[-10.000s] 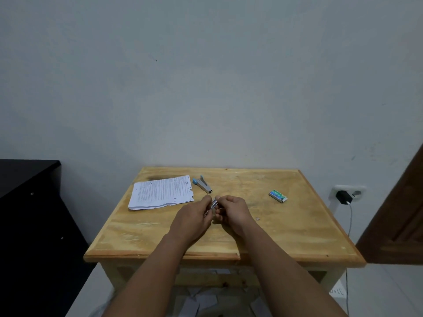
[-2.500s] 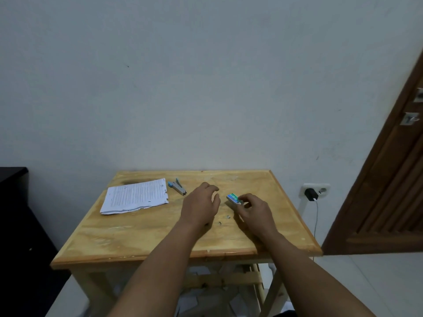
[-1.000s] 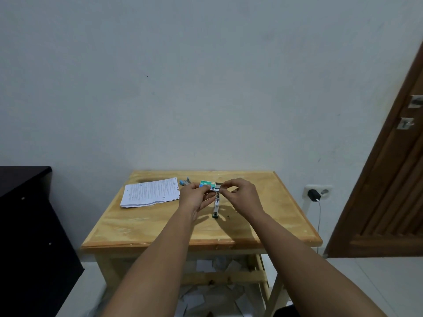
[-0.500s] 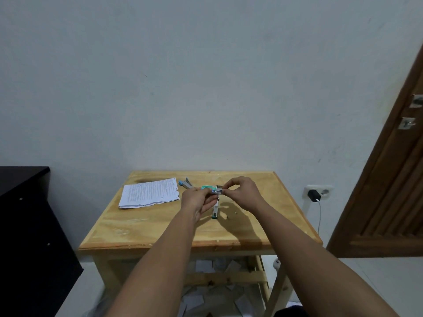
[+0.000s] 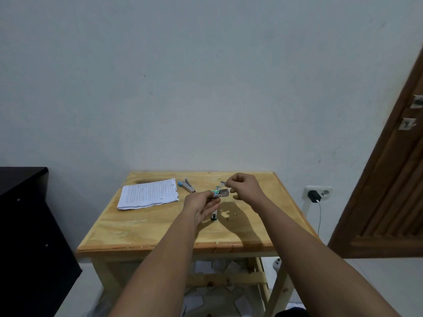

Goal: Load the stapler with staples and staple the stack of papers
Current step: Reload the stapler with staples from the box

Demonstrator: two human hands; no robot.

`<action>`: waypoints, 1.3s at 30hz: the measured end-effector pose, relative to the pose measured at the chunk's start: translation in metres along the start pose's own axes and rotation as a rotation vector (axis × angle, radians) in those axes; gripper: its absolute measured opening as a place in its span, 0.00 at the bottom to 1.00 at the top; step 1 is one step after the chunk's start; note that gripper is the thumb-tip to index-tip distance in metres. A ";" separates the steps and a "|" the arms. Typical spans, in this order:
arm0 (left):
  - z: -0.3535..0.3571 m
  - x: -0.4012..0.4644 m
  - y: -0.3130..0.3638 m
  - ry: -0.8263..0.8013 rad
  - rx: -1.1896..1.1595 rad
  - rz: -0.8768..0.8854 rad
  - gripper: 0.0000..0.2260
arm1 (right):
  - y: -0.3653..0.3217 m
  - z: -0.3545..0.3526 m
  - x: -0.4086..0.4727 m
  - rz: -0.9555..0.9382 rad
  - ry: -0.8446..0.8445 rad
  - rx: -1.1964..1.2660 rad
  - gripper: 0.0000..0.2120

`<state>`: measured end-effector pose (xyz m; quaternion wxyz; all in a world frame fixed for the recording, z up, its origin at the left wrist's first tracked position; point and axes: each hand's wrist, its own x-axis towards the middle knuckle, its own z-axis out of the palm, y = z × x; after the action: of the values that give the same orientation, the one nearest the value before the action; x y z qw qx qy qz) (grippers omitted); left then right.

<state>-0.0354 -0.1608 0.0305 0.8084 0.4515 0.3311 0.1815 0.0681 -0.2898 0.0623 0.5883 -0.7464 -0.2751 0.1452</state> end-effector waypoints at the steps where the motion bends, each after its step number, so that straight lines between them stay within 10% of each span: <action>1: 0.000 0.000 0.001 -0.001 -0.003 0.000 0.04 | -0.001 -0.002 0.000 0.032 0.008 0.057 0.04; 7: -0.004 0.001 0.004 -0.012 -0.008 0.005 0.05 | 0.013 -0.024 0.006 0.125 0.155 0.153 0.04; 19: -0.006 0.002 0.006 -0.014 -0.009 0.052 0.14 | 0.094 -0.057 0.003 0.302 0.169 -0.593 0.07; 39: 0.005 0.010 -0.003 0.018 0.057 0.106 0.15 | 0.037 0.011 -0.007 -0.197 -0.007 -0.036 0.03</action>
<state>-0.0248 -0.1592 0.0263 0.7815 0.4896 0.3191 0.2184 0.0655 -0.2905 0.0236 0.5854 -0.7256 -0.3518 0.0840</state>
